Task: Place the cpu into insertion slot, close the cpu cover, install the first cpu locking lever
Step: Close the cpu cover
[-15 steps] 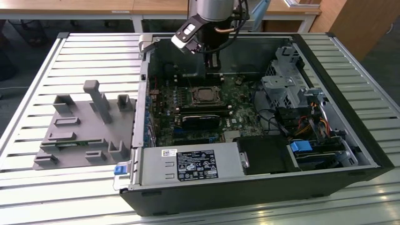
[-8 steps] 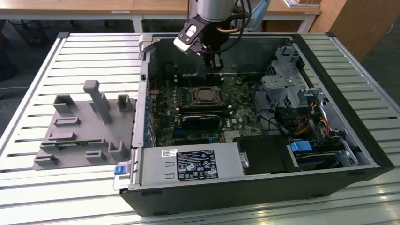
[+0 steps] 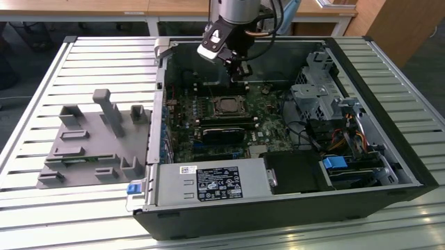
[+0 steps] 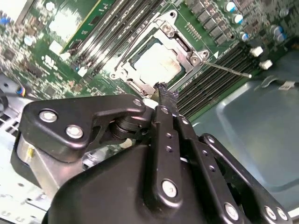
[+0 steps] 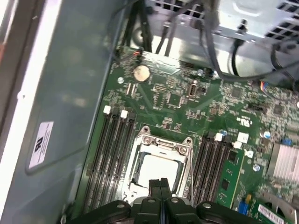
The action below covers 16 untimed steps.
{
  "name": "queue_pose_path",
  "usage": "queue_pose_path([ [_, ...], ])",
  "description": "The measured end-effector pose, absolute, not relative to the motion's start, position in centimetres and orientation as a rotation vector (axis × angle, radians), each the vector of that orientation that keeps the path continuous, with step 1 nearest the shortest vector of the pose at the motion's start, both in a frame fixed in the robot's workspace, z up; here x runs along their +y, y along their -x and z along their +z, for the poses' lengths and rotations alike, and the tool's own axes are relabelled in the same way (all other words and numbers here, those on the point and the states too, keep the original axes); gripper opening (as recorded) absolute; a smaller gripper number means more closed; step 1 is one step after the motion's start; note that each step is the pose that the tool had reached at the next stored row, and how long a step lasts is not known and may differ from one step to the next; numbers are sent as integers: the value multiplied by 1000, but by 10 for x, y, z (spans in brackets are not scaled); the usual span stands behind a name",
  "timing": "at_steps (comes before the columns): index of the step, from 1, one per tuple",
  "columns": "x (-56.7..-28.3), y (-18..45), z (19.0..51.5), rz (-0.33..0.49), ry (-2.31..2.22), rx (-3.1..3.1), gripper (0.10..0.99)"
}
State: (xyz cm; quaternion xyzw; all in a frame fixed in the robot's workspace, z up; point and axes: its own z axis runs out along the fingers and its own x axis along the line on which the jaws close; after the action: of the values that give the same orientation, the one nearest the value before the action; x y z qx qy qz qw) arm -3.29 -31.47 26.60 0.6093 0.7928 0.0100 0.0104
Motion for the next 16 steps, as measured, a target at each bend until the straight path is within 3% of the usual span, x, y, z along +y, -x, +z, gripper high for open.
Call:
queue_pose_path([
  [16,-315,33,266,34,-1670,2639,106],
])
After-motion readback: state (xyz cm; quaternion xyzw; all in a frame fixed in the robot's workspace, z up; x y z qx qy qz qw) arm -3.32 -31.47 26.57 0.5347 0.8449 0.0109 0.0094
